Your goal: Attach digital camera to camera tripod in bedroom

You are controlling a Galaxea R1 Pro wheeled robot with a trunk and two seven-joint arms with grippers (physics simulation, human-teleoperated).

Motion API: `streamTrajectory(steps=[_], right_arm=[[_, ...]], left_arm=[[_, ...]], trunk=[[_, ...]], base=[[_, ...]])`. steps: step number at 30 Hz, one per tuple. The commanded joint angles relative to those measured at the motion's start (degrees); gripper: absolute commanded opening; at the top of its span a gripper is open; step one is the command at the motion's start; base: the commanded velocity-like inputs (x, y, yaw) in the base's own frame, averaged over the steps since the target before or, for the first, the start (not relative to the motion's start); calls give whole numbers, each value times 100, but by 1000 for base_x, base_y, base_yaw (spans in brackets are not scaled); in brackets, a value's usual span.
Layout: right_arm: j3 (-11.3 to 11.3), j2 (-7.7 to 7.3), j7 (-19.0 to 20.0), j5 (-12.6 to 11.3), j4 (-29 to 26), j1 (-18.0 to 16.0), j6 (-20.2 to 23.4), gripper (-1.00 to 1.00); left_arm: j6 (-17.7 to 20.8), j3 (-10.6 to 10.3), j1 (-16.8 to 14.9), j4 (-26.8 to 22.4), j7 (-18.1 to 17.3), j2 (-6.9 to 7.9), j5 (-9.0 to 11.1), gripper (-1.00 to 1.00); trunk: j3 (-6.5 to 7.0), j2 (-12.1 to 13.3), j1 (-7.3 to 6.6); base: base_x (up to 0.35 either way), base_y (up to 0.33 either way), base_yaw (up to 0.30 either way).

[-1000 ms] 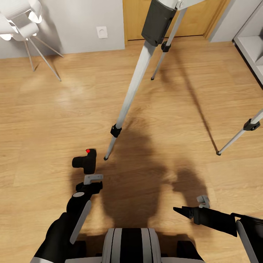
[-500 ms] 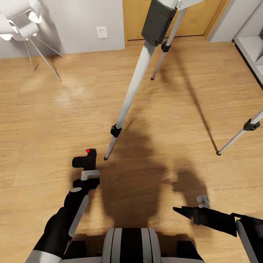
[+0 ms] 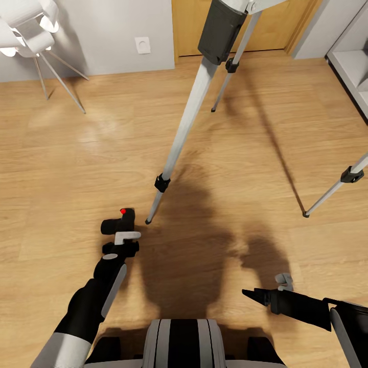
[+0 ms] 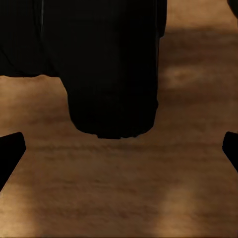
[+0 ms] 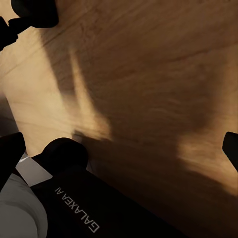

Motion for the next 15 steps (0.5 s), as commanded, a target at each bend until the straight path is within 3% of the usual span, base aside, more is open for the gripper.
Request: streamTrajectory(steps=[1, 11, 15], right_arm=[[-4, -1, 12, -9, 0, -2, 27, 100], [-4, -1, 12, -7, 5, -2, 30, 100], [-4, -8, 12, -1, 8, -2, 32, 100]], left_arm=[[16, -10, -6, 16, 48, 2, 41, 100], [-33, -10, -335, 451, 46, 11, 11, 100], [-305, -10, -541, 924, 41, 0, 6, 100]], trunk=[[-3, -1, -1], [-3, -1, -1], [-3, -1, -1]], base=[[0, 0, 0], [0, 0, 0], [0, 0, 0]])
